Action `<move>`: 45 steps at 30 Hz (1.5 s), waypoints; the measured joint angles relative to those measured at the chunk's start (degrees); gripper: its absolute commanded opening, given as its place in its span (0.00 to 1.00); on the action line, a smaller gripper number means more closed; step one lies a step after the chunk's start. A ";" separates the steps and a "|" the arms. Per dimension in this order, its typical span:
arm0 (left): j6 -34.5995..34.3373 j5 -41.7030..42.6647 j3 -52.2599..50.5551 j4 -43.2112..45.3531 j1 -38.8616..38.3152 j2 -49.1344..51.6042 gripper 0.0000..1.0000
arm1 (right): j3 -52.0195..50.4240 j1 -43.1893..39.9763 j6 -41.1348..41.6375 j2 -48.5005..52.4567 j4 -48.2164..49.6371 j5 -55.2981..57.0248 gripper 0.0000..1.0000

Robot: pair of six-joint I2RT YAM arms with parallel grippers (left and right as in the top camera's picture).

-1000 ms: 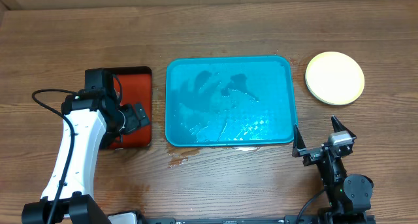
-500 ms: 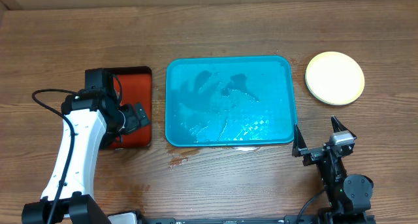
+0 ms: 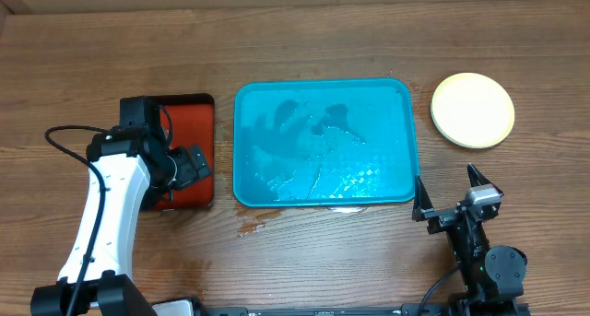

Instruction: Clean dirty plates on tray and stack at the side

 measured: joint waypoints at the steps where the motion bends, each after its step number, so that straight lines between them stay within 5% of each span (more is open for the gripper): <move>1: 0.00 0.02 0.00 0.00 0.00 0.00 0.99 | 0.00 0.00 0.02 0.00 0.04 0.00 1.00; 17: 1.38 -3.63 0.00 -0.11 0.00 0.00 0.99 | 0.00 0.00 0.07 0.00 0.02 0.00 1.00; 26: 4.24 -2.01 -1.99 11.69 -0.07 -2.45 1.00 | 0.00 0.00 0.07 0.00 0.04 0.02 1.00; 34: 22.62 13.16 -19.67 37.33 -0.48 -20.59 1.00 | 0.00 0.00 0.04 -0.02 0.04 0.00 1.00; 45: 27.65 17.16 -47.95 55.36 -0.48 -51.87 1.00 | 0.00 0.00 0.07 0.00 0.02 0.02 1.00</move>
